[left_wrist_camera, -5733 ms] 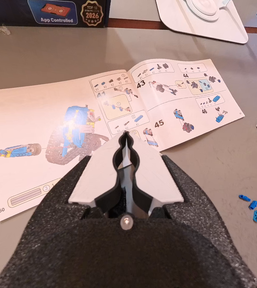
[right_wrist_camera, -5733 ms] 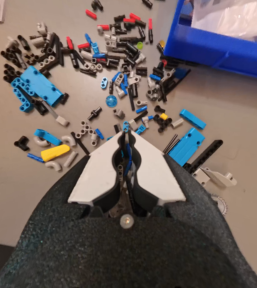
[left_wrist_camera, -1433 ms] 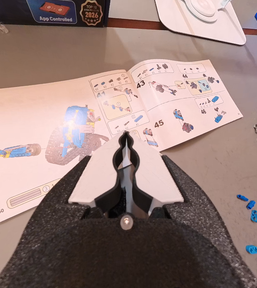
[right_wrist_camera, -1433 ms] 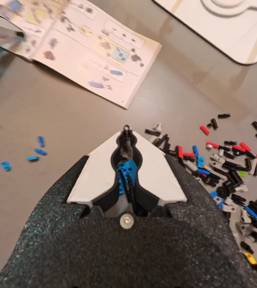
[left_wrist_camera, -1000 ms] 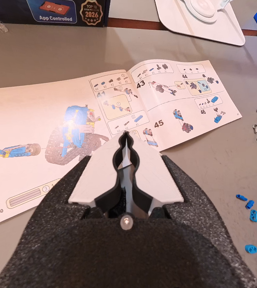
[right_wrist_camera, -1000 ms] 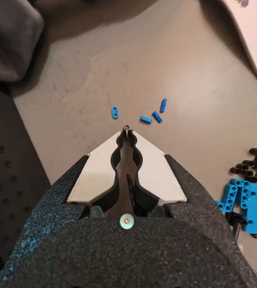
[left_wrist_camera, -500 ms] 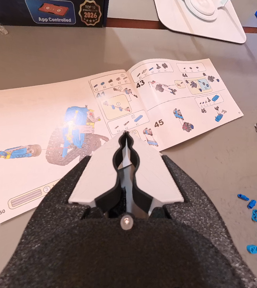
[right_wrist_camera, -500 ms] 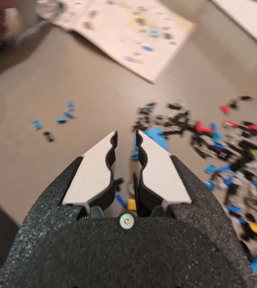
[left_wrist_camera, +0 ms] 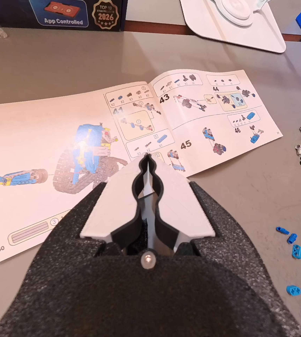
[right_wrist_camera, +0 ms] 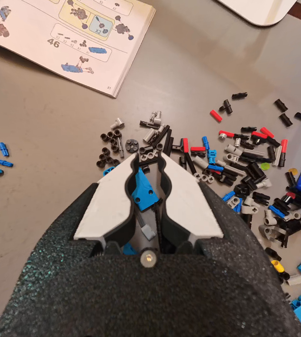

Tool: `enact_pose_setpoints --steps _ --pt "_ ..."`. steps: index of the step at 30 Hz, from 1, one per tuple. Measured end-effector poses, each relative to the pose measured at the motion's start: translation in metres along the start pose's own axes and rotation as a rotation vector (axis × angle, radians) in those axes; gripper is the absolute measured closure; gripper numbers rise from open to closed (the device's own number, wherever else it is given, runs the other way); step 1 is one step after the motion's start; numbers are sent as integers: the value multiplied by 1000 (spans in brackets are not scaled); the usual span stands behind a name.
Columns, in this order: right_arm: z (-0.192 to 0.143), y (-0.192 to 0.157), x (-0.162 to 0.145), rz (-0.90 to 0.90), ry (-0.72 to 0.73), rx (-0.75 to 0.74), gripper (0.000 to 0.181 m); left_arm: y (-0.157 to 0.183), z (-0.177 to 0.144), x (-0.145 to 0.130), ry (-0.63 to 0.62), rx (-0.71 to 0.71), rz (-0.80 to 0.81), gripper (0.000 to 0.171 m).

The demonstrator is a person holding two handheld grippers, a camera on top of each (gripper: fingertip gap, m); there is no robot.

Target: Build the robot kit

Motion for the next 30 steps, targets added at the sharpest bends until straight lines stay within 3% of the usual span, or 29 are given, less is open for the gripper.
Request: enact_pose_setpoints --steps 28,30 --pt "6 -1 5 -90 -10 6 167 0 0 0 0 0 1 171" --pt "3 -2 6 -87 2 12 181 0 0 0 0 0 1 171"
Point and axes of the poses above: each gripper's, where its closed fingertips meet, z out along the fingers, x out of its top, y = z × x across the jaws, the point moved 4 cm from there along -z, back along the fingers, and after that the axes turned 13 degrees about -x, right-handed, at the moved point
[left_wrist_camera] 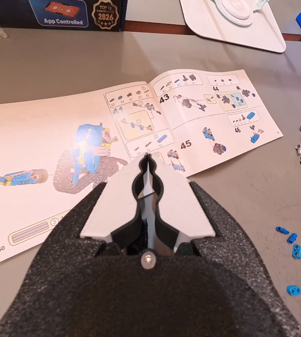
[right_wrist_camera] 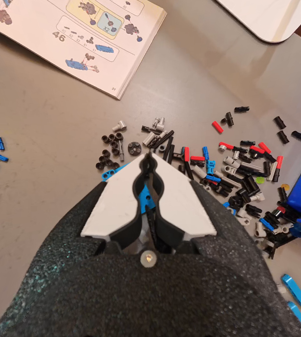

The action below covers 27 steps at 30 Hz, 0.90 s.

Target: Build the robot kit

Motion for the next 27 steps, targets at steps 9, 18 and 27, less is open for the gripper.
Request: enact_pose_setpoints --steps 9,18,27 --pt "-10 -5 2 -19 -2 -6 168 0 0 0 0 1 1 171" --pt "4 -2 -3 -2 -36 5 174 0 0 0 0 -2 -2 171" --pt "-48 -75 10 -135 26 245 174 0 0 0 1 -6 -6 171"
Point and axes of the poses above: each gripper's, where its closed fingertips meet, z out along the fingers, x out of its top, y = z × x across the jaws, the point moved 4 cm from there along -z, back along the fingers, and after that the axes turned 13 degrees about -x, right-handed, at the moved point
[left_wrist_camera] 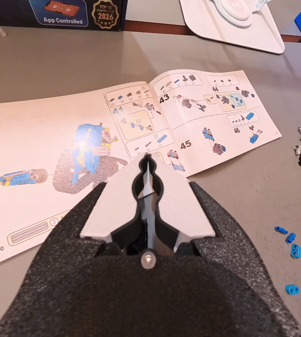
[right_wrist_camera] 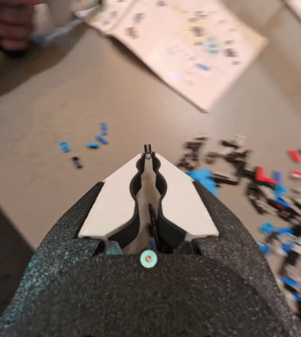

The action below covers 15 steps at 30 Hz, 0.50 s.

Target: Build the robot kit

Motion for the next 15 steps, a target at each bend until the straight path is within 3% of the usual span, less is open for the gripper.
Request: enact_pose_setpoints --steps 3,7,15 --pt "2 -62 -19 -93 -33 175 174 0 0 0 1 -2 -2 171" --pt "3 -106 -34 -131 -31 235 174 0 0 0 -1 4 5 171" --pt "5 -107 -30 -79 31 185 174 1 0 0 -4 4 13 171"
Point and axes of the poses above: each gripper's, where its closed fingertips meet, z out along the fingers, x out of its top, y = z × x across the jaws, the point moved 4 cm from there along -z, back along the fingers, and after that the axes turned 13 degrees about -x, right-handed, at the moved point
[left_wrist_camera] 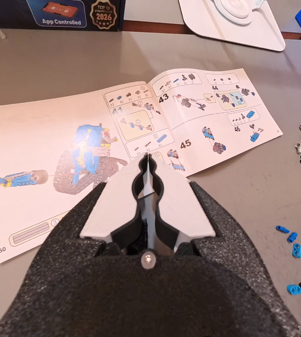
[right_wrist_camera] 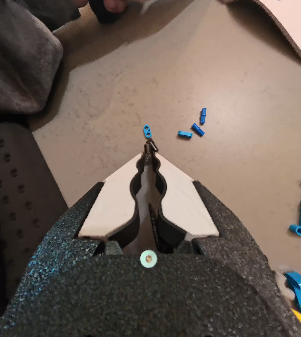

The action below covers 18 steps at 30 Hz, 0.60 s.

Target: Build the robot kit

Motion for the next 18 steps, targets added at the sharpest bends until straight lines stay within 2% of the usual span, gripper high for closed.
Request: enact_pose_setpoints --steps 7,9,12,15,18 --pt "-3 11 -9 28 -31 -71 172 0 0 0 -1 2 3 171" --pt "-5 12 -10 53 -26 -71 164 1 0 0 -2 4 7 171" --pt "-17 23 -8 101 4 -90 163 1 0 0 -5 5 15 171" --pt "-36 57 -13 162 13 -202 162 1 0 0 -6 6 16 171" --pt "-57 113 -27 284 -3 -421 158 1 0 0 -6 6 17 171"
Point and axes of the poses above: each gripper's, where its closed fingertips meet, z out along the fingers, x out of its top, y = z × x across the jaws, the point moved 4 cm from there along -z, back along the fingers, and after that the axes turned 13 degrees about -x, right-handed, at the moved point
